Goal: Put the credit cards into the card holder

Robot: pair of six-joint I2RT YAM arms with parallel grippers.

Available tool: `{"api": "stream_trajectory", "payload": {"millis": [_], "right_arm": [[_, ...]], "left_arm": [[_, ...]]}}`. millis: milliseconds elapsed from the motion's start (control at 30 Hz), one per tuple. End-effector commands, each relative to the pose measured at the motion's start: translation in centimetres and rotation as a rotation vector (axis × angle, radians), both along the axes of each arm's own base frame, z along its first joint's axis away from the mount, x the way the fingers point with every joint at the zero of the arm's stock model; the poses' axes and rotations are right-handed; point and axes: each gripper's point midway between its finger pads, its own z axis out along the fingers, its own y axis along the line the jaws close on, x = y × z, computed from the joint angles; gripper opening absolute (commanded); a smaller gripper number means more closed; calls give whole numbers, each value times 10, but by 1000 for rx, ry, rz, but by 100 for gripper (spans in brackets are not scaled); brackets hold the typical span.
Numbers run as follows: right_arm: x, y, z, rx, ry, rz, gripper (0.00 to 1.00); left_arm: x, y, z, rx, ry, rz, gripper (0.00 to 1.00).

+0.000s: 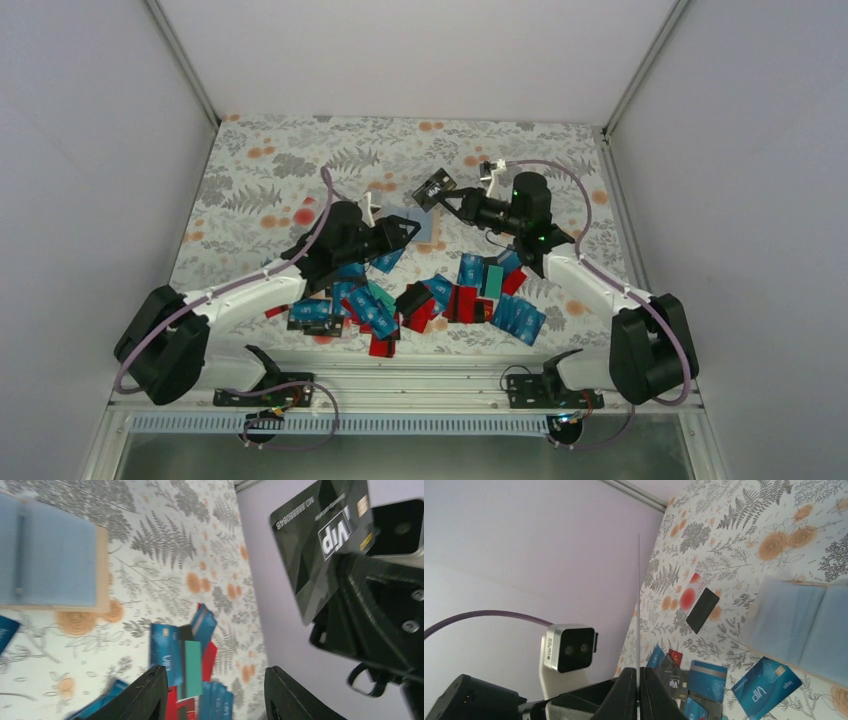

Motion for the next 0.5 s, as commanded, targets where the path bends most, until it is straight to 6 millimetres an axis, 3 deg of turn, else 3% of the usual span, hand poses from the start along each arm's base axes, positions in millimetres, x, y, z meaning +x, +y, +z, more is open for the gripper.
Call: {"api": "stream_trajectory", "payload": {"millis": [0,267,467], "right_arm": [[4,-1,-2,-82,-67,40,4],[-2,12,-20,-150,-141,205,4],[-20,27,-29,-115,-205,414,4]], "left_arm": [[-5,26,-16,192,-41,28,49],[-3,69,8,371,-195,9,52],[-14,74,42,372,-336,-111,51]]}}
